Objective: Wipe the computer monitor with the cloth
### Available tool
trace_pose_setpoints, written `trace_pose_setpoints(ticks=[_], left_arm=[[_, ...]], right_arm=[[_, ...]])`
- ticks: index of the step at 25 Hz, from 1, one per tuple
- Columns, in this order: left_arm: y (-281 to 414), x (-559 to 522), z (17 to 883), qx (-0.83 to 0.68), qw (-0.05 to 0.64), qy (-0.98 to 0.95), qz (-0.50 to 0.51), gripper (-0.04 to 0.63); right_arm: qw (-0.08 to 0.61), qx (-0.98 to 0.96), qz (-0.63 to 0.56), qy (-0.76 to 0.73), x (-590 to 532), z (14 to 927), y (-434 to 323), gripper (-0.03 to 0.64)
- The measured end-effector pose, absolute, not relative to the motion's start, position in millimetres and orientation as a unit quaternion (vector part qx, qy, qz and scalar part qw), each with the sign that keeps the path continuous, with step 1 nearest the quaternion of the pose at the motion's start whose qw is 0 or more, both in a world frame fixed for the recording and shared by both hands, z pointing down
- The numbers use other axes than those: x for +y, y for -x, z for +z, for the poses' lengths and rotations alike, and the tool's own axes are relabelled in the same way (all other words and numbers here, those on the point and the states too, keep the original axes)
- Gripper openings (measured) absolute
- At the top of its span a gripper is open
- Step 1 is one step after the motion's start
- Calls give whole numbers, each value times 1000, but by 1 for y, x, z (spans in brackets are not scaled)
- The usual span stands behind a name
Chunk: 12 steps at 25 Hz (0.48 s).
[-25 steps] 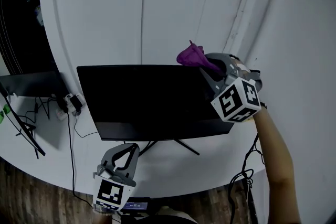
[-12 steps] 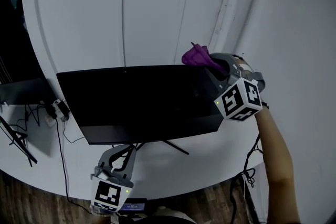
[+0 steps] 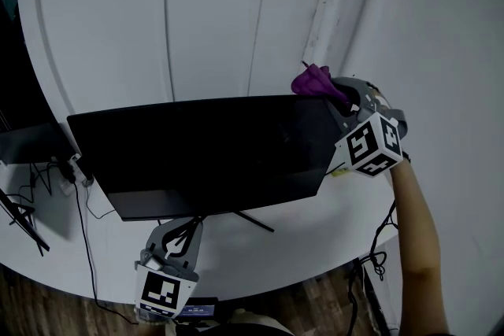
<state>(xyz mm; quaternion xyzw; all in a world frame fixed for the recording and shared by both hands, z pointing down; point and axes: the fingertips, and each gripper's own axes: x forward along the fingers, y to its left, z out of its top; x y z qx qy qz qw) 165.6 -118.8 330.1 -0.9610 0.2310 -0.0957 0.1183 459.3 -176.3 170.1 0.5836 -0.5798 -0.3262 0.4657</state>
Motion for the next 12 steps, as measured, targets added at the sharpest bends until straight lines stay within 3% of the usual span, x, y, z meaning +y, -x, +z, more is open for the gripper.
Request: trace_pose_setpoints(ticks=[12], left_arm=[[-180,-119,338,225,116,962,-105,5]], right_arm=[[453,-559,-293,-630,-158,171,-515,80]])
